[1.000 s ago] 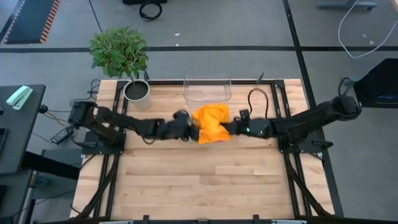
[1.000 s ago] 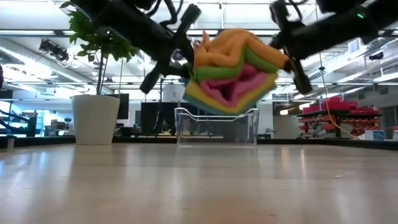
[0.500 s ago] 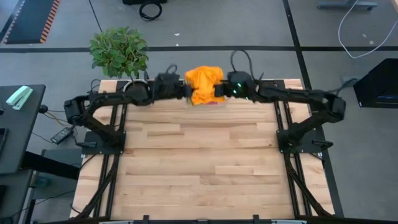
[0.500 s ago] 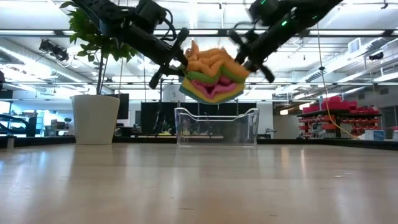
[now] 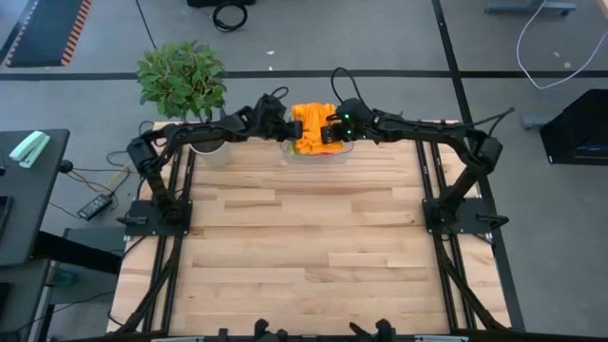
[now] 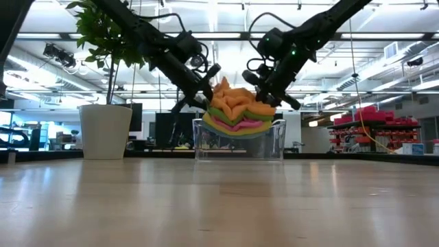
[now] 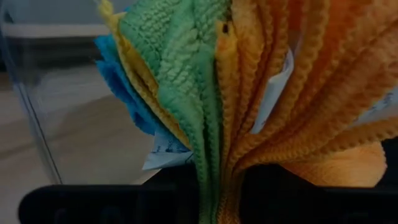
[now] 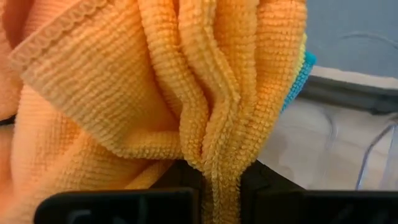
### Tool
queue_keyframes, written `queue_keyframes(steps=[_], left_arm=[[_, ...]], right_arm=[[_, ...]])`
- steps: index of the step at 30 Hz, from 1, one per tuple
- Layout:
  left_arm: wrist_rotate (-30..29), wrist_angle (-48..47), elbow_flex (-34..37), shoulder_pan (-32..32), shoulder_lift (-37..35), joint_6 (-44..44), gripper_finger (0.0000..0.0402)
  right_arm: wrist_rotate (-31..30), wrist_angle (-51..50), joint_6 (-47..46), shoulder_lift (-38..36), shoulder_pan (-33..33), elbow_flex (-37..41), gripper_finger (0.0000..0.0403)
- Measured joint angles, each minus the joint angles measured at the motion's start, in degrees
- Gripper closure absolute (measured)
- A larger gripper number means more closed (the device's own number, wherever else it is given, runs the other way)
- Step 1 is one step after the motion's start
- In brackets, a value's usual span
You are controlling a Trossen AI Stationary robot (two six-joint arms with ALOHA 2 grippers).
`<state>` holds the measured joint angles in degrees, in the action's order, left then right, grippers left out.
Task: Fold microfiber towels
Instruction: Put the stacked towels into the transparent bin
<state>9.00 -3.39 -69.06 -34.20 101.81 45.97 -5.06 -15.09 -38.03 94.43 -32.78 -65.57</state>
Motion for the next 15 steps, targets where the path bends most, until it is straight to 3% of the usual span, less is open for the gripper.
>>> queue_keyframes(steps=[8,10,15], left_arm=[[-1.26,-0.29,0.07,-1.66,-0.06,-1.68,0.0332],[-1.32,-0.30,0.07,-1.68,-0.06,-1.72,0.0309],[-1.91,-0.14,0.07,-1.85,-0.06,-2.10,0.0210]], right_arm=[[-0.58,0.96,1.37,1.83,-1.07,-0.04,0.0362],[-0.63,0.72,1.66,1.91,-1.33,-0.05,0.0362],[-0.62,-0.67,1.65,1.91,-2.35,-0.05,0.0362]])
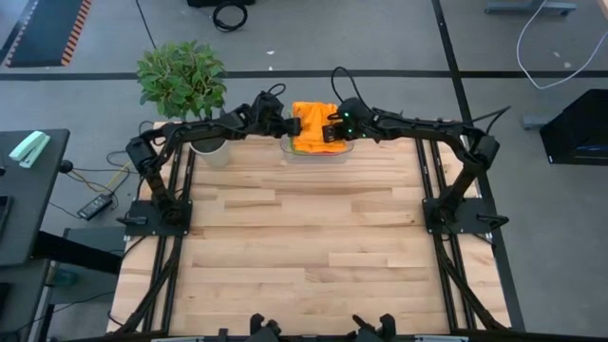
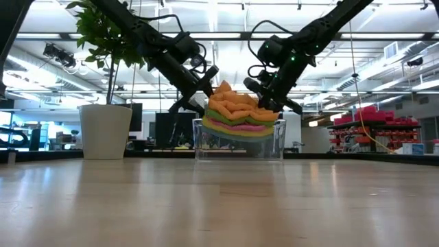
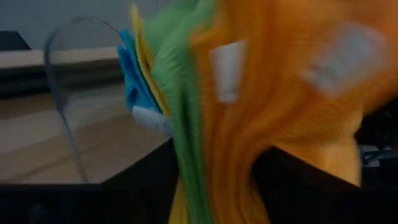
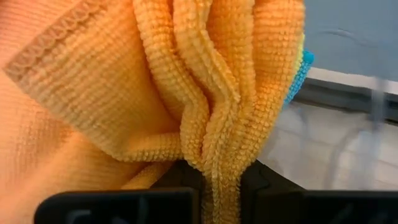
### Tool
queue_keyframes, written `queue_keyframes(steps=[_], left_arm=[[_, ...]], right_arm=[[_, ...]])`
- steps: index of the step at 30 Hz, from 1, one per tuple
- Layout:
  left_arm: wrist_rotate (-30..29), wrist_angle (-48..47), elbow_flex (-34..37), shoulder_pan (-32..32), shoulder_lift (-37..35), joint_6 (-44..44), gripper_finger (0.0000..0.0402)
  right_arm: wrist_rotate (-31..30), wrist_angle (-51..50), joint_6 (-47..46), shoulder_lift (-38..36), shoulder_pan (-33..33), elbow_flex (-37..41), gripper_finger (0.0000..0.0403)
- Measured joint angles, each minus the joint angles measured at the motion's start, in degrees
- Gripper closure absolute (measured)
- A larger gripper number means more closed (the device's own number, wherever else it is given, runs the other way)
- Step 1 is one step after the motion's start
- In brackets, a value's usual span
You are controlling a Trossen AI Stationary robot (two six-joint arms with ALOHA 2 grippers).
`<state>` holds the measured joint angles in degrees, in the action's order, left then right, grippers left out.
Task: Fold microfiber towels
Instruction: Put the stacked towels into the transparent bin
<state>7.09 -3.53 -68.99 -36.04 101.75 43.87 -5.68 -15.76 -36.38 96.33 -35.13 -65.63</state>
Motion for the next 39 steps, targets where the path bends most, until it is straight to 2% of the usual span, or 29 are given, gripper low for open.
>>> queue_keyframes(steps=[5,9,18,28,34,39], left_arm=[[-0.31,0.17,0.00,-0.60,-1.10,-0.95,0.0132],[-2.22,0.26,0.02,-0.65,-1.59,0.42,0.0106],[-1.96,0.69,-0.09,-0.22,-2.23,0.44,0.0109],[-1.79,0.55,-0.09,0.42,-2.37,0.26,0.0113],[-2.42,0.57,-0.07,0.12,-3.30,-0.72,0.0113],[-2.45,0.66,-0.07,0.10,-3.39,-0.80,0.0113]], right_arm=[[-0.25,-1.89,0.61,0.11,-1.33,0.07,0.0362],[-0.25,-1.70,0.66,0.31,-1.64,0.07,0.0361],[0.21,-2.18,0.55,0.63,-1.86,0.07,0.0306],[0.10,-5.75,0.99,0.63,-1.88,-1.64,0.0216],[-3.96,-16.50,5.58,0.63,-1.88,-9.61,0.0159],[-6.18,-27.80,8.62,0.62,-1.88,-18.36,0.0133]])
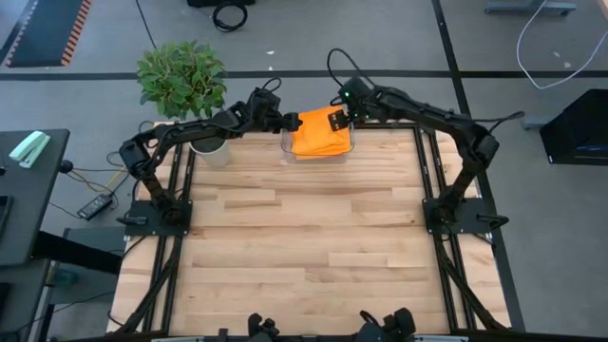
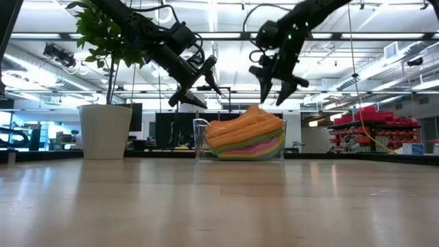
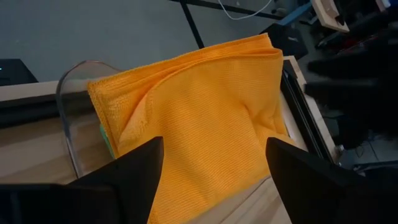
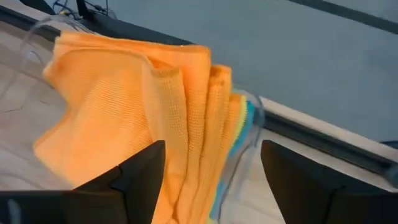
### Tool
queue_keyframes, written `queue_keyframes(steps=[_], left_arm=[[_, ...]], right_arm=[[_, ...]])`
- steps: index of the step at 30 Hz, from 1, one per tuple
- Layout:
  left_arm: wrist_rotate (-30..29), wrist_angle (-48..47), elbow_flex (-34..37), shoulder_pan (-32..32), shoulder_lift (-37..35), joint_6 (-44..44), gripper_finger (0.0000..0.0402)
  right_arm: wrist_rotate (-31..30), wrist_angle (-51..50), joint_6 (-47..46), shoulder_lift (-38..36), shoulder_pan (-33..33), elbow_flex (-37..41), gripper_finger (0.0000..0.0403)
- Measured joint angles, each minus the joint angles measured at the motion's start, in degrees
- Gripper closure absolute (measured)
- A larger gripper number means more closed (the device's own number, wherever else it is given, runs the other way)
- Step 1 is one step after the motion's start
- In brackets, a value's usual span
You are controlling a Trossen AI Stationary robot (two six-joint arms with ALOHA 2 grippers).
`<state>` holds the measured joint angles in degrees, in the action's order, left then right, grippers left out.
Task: Fold microfiber towels
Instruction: Put the stacked towels into the transparent bin
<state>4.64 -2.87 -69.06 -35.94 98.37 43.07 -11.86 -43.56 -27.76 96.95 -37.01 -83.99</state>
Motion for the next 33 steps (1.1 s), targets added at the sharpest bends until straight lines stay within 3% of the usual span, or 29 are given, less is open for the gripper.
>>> queue_keyframes(steps=[3,5,7,11,12,24,33], left_arm=[[-0.04,0.00,0.00,0.13,0.00,-0.09,0.0113],[-0.04,-0.02,0.00,0.15,0.00,-0.24,0.0113],[-0.02,0.00,0.00,0.17,0.00,-0.25,0.0113],[-0.04,-0.03,0.00,0.15,0.00,-0.26,0.0113],[-0.04,-0.07,0.00,0.15,0.00,-0.26,0.0113],[-0.02,-1.73,0.00,0.17,0.00,-0.26,0.0113],[0.27,-6.00,0.00,0.28,-0.02,-1.37,0.0113]], right_arm=[[0.22,-3.92,0.89,-0.09,0.45,-3.48,0.0134],[1.00,-3.82,1.31,-0.12,1.31,-3.84,0.0160],[1.75,-3.15,1.63,-0.09,1.94,-3.09,0.0213],[4.83,4.15,2.32,0.02,2.29,2.14,0.0364],[4.76,5.72,2.70,0.02,2.22,3.53,0.0382],[4.98,14.56,1.50,-0.01,-1.38,14.72,0.0400],[8.48,8.25,5.18,-0.57,-0.39,7.79,0.0401]])
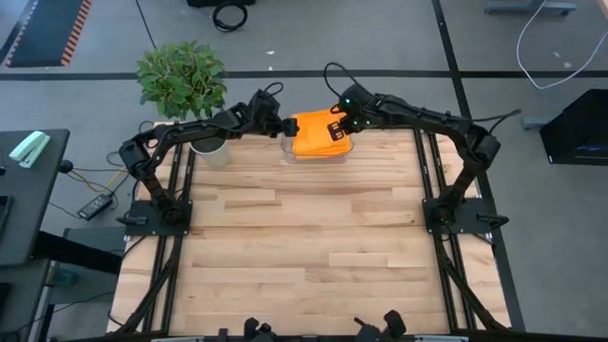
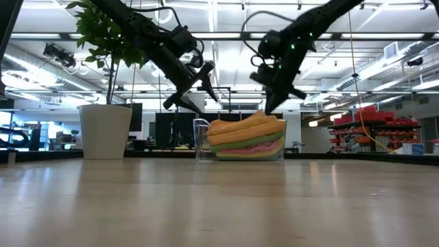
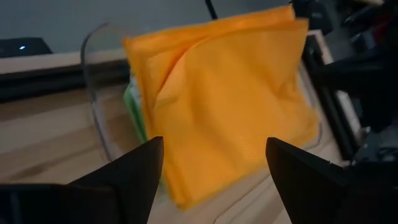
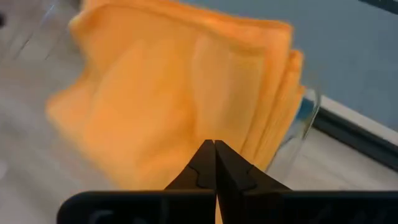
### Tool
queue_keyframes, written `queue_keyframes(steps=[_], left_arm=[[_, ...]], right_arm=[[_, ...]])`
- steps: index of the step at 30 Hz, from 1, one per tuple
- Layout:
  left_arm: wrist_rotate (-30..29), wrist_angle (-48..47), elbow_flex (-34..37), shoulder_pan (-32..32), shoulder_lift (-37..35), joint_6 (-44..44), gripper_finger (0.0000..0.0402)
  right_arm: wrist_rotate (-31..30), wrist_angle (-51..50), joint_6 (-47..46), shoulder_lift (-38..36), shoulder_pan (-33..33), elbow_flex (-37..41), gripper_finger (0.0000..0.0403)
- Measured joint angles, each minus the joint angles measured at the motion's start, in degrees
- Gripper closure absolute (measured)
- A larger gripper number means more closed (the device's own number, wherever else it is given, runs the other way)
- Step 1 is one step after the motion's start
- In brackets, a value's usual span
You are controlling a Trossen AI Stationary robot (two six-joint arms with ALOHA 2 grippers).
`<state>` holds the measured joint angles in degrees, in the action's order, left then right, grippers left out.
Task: Fold microfiber towels
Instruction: Put the stacked towels into the transparent bin
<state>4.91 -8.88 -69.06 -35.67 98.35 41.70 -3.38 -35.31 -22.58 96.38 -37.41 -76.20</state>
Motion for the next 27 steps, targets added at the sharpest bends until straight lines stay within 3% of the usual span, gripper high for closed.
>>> queue_keyframes(steps=[3,7,18,23,27], left_arm=[[0.23,-1.79,0.02,0.47,-0.23,-1.61,0.0113],[0.28,-2.16,0.02,1.52,-0.24,-2.99,0.0113],[0.39,-2.29,0.02,4.24,-0.31,-3.90,0.0113],[0.87,-2.88,0.02,4.45,-0.78,-3.92,0.0113],[0.87,-3.04,0.02,4.42,-2.76,-4.40,0.0113]], right_arm=[[0.04,-6.54,1.08,-0.11,1.95,-3.45,0.0401],[0.25,-6.95,0.18,-0.04,3.88,-1.95,0.0402],[2.27,4.19,-2.95,0.48,3.35,10.46,0.0402],[4.92,2.95,-1.10,-0.06,3.48,7.04,0.0402],[0.87,1.27,-0.38,-1.18,3.40,1.31,0.0402]])
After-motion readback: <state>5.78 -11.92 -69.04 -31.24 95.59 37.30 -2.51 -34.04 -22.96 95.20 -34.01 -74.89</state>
